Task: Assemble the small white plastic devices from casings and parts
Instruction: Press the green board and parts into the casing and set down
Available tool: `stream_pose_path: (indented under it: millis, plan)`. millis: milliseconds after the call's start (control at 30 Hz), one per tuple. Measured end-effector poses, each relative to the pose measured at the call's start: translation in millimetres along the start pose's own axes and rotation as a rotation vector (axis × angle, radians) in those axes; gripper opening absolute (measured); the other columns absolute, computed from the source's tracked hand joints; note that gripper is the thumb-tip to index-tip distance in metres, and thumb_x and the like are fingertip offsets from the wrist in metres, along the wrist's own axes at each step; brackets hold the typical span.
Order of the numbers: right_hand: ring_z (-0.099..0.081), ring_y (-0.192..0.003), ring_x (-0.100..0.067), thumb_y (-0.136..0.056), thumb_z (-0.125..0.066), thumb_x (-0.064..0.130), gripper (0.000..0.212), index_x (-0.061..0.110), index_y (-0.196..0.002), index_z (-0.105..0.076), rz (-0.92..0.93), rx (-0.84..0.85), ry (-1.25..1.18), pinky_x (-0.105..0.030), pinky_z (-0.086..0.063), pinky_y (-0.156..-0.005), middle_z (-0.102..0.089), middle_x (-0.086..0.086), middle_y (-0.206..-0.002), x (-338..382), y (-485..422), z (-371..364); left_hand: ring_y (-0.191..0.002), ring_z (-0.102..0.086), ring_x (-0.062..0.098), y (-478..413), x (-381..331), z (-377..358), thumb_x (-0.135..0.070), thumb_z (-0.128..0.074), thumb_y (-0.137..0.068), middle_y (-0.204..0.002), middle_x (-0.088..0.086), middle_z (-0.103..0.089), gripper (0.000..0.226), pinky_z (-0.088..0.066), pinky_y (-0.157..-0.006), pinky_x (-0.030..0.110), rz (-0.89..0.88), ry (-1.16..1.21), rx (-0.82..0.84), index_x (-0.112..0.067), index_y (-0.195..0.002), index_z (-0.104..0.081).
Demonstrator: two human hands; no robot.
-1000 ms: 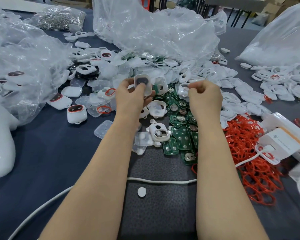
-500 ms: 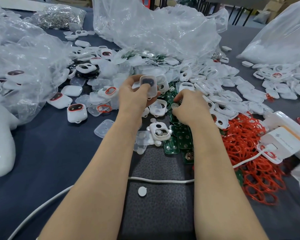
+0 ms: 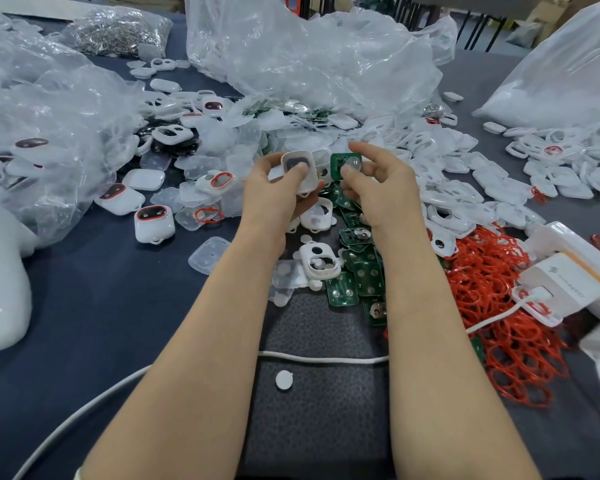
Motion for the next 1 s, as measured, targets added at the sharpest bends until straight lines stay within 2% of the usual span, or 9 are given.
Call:
stream_pose_path:
  millis: [67,200,400,500,600,700,800,900,1000]
  plan:
    - [-0.064,-0.067,-0.007,-0.091,-0.059,0.004,0.025,0.022,-0.108,-0.063,-0.022,0.033,-0.076,-0.021,-0.054,-0.069,-0.064,-0.002,-0.085,-1.0,-0.2,-2.6,-0.074,-0.072,0.019,0.8,-0.5,-0.2,-0.007,-0.059,-0.093,-0.102,0.013,-0.065,0.014,-0.059,-0.066,0.025,-0.016,-0.038,0.004,-0.019,-0.098,-0.053]
    - [-0.069,-0.066,-0.009,-0.093,-0.057,0.004,0.016,0.020,-0.094,-0.059,-0.060,0.024,-0.172,-0.020,-0.054,-0.063,-0.067,-0.008,-0.086,-1.8,0.6,-4.2,-0.089,-0.071,0.026,1.3,-1.0,-0.3,-0.004,-0.056,-0.094,-0.112,0.020,-0.065,0.017,-0.059,-0.065,0.025,-0.029,-0.119,-0.004,-0.020,-0.096,-0.051]
    - [-0.063,-0.075,-0.009,-0.088,-0.065,0.012,0.012,0.021,-0.088,-0.057,-0.082,-0.064,-0.077,-0.030,-0.054,-0.078,-0.066,0.000,-0.085,-6.2,-2.2,-0.7,-0.073,-0.073,0.015,2.5,0.0,-3.3,-0.008,-0.056,-0.094,-0.107,0.015,-0.068,0.014,-0.059,-0.065,0.025,-0.024,-0.124,0.053,-0.022,-0.095,-0.053]
    - [-0.063,-0.061,-0.005,-0.088,-0.063,0.002,0.016,0.015,-0.090,-0.055,-0.132,-0.053,-0.253,-0.025,-0.055,-0.071,-0.060,-0.003,-0.085,-6.5,-1.4,-2.9,-0.073,-0.072,0.016,1.7,2.9,-4.6,-0.016,-0.052,-0.098,-0.112,0.013,-0.065,0.004,-0.059,-0.064,0.026,0.027,-0.098,0.056,-0.019,-0.098,-0.056]
    - [-0.065,-0.064,-0.005,-0.089,-0.057,-0.004,0.029,0.021,-0.103,-0.053,-0.107,0.001,-0.352,-0.023,-0.056,-0.069,-0.056,-0.007,-0.092,-1.5,0.2,-5.1,-0.071,-0.071,0.017,-0.4,5.4,-5.5,-0.022,-0.045,-0.102,-0.115,0.014,-0.065,0.016,-0.060,-0.069,0.032,0.068,-0.061,0.056,-0.019,-0.094,-0.058]
    - [-0.061,-0.077,-0.013,-0.091,-0.054,-0.002,0.033,0.028,-0.103,-0.061,0.000,0.013,-0.219,-0.026,-0.056,-0.074,-0.056,-0.009,-0.090,5.4,0.3,-2.2,-0.075,-0.072,0.023,-0.9,5.9,-7.0,-0.030,-0.040,-0.103,-0.107,0.016,-0.069,0.024,-0.060,-0.078,0.039,0.105,-0.035,0.058,-0.018,-0.094,-0.059]
    - [-0.054,-0.074,-0.019,-0.091,-0.057,0.004,0.024,0.027,-0.094,-0.064,0.108,-0.013,-0.045,-0.029,-0.050,-0.070,-0.059,-0.007,-0.081,12.7,2.0,0.4,-0.074,-0.071,0.025,0.0,5.8,-7.9,-0.038,-0.035,-0.103,-0.100,0.016,-0.070,0.032,-0.061,-0.074,0.037,0.133,-0.037,0.060,-0.018,-0.094,-0.059]
    - [-0.063,-0.074,-0.008,-0.091,-0.058,0.006,0.020,0.025,-0.093,-0.063,0.174,0.027,0.024,-0.019,-0.049,-0.071,-0.068,0.007,-0.078,17.4,3.3,-1.3,-0.070,-0.071,0.024,0.9,4.9,-9.0,-0.042,-0.032,-0.103,-0.094,0.014,-0.071,0.037,-0.060,-0.069,0.033,0.139,-0.054,0.075,-0.018,-0.094,-0.058]
    - [-0.063,-0.077,-0.001,-0.091,-0.059,0.007,0.019,0.026,-0.093,-0.062,0.195,0.088,0.099,-0.012,-0.046,-0.066,-0.067,0.008,-0.080,19.6,5.4,-4.7,-0.070,-0.072,0.023,0.1,4.6,-9.2,-0.044,-0.029,-0.103,-0.088,0.011,-0.072,0.041,-0.059,-0.068,0.032,0.140,-0.087,0.089,-0.019,-0.094,-0.060]
Point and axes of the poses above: each hand's wrist, its own y-axis away from the middle knuckle, its own z-axis out of the back of the hand, x = y × z, the point moved 5 cm from there along -y, towards the middle knuckle
